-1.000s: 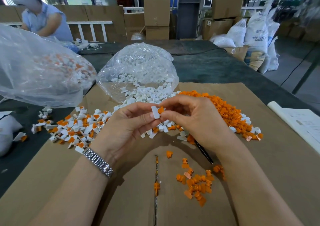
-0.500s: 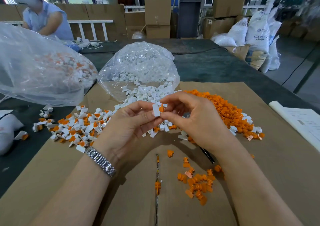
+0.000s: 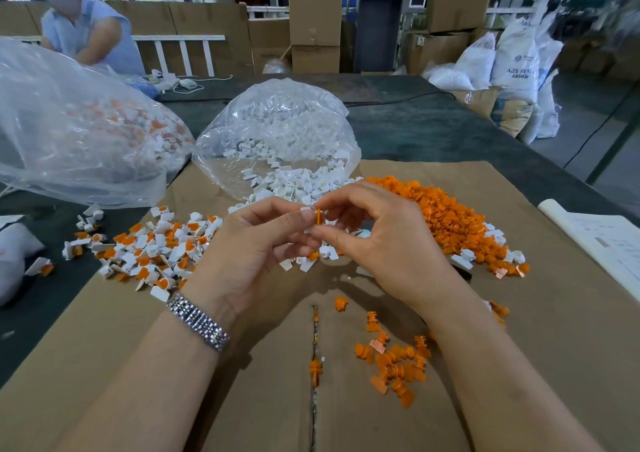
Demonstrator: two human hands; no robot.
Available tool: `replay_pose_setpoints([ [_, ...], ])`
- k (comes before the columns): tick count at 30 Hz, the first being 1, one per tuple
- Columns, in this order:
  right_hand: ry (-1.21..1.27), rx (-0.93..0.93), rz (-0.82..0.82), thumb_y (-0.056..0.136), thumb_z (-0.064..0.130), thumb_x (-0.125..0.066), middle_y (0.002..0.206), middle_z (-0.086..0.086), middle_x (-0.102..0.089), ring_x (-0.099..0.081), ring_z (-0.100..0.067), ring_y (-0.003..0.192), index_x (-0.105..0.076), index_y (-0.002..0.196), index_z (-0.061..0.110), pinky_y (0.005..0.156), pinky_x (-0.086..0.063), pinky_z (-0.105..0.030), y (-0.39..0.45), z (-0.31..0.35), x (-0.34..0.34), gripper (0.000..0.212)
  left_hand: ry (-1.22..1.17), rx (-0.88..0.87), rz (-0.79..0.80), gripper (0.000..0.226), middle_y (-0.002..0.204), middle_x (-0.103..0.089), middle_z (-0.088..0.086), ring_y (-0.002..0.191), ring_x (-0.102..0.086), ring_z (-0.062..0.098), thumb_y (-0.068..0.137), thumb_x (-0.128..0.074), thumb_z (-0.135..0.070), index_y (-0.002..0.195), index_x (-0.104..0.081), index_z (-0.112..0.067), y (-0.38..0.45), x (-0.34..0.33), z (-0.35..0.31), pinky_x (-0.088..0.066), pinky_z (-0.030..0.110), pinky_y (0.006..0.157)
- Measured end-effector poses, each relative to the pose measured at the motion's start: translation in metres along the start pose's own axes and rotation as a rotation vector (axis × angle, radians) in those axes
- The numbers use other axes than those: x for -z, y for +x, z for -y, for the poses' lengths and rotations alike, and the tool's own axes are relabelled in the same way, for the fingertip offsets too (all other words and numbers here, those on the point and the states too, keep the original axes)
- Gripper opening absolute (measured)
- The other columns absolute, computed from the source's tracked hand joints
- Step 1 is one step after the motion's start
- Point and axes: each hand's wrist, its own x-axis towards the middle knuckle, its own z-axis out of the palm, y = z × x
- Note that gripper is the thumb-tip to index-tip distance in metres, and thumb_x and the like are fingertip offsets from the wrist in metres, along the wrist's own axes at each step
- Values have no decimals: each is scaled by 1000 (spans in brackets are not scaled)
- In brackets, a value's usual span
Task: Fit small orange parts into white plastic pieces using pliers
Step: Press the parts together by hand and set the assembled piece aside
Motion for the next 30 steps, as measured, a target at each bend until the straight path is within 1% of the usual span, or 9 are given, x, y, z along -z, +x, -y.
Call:
replay_pose_setpoints([
  [14, 12, 21, -24, 85, 19, -80, 95, 3, -68, -64, -9, 88, -77, 106, 13, 81, -53, -21, 1, 0, 0, 22, 2, -4, 8, 15, 78, -74, 14, 67, -73, 21, 65, -83, -17, 77, -79, -9, -1, 0, -1, -58, 22, 62],
  [16, 14, -3, -3, 84, 25, -80, 96, 6, -68, -64, -8, 89, -76, 109, 16, 81, -54, -21, 0, 1, 0, 27, -2, -16, -5, 13, 78, -74, 14, 66, -72, 20, 65, -83, -17, 75, -78, -10, -1, 0, 0, -57, 22, 62],
  [18, 52, -94, -4, 83, 40, -77, 96, 10, -69, -65, -6, 90, -73, 112, 22, 80, -55, -21, 1, -1, 5, 34, -10, -17, -19, 14, 82, -75, 13, 67, -72, 20, 64, -84, -18, 75, -79, -11, 1, 1, 0, -57, 22, 61],
  [19, 23, -162, -24, 84, 49, -73, 95, 11, -68, -64, -5, 89, -72, 111, 25, 78, -55, -22, 1, -3, 9, 37, -12, -13, -28, 14, 85, -76, 13, 68, -73, 21, 64, -85, -18, 76, -80, -12, 1, 1, 0, -56, 22, 61],
  [21, -267, -323, -43, 86, 61, -65, 99, 11, -65, -61, -6, 90, -65, 109, 26, 78, -55, -28, 2, -14, 20, 42, -13, -5, -52, 14, 87, -76, 11, 69, -73, 21, 62, -85, -19, 74, -80, -14, 1, 2, -1, -56, 21, 60],
  [23, -557, -539, 81, 85, 66, -65, 106, 4, -59, -57, -15, 97, -57, 111, 22, 86, -53, -40, -1, -26, 29, 52, -19, -7, -66, 16, 84, -76, 9, 67, -73, 20, 59, -86, -21, 72, -81, -15, 1, 2, -1, -56, 20, 59],
  [25, -658, -699, 248, 79, 68, -71, 105, 0, -55, -55, -22, 98, -53, 109, 19, 87, -51, -46, -4, -31, 32, 60, -24, -15, -75, 16, 83, -76, 9, 66, -73, 20, 59, -85, -21, 73, -80, -14, 3, 2, -1, -56, 20, 58],
  [27, -675, -726, 341, 77, 66, -74, 98, -1, -55, -54, -22, 91, -52, 101, 19, 81, -50, -44, -6, -31, 31, 57, -27, -19, -90, 14, 84, -75, 11, 66, -72, 20, 61, -84, -19, 73, -80, -13, 4, 3, -1, -56, 21, 58],
  [30, -714, -667, 360, 82, 59, -71, 96, -1, -57, -56, -22, 89, -57, 103, 16, 80, -53, -43, -7, -28, 27, 50, -35, -11, -111, 13, 87, -75, 12, 66, -71, 20, 64, -83, -17, 75, -79, -12, 5, 5, 0, -56, 21, 58],
])
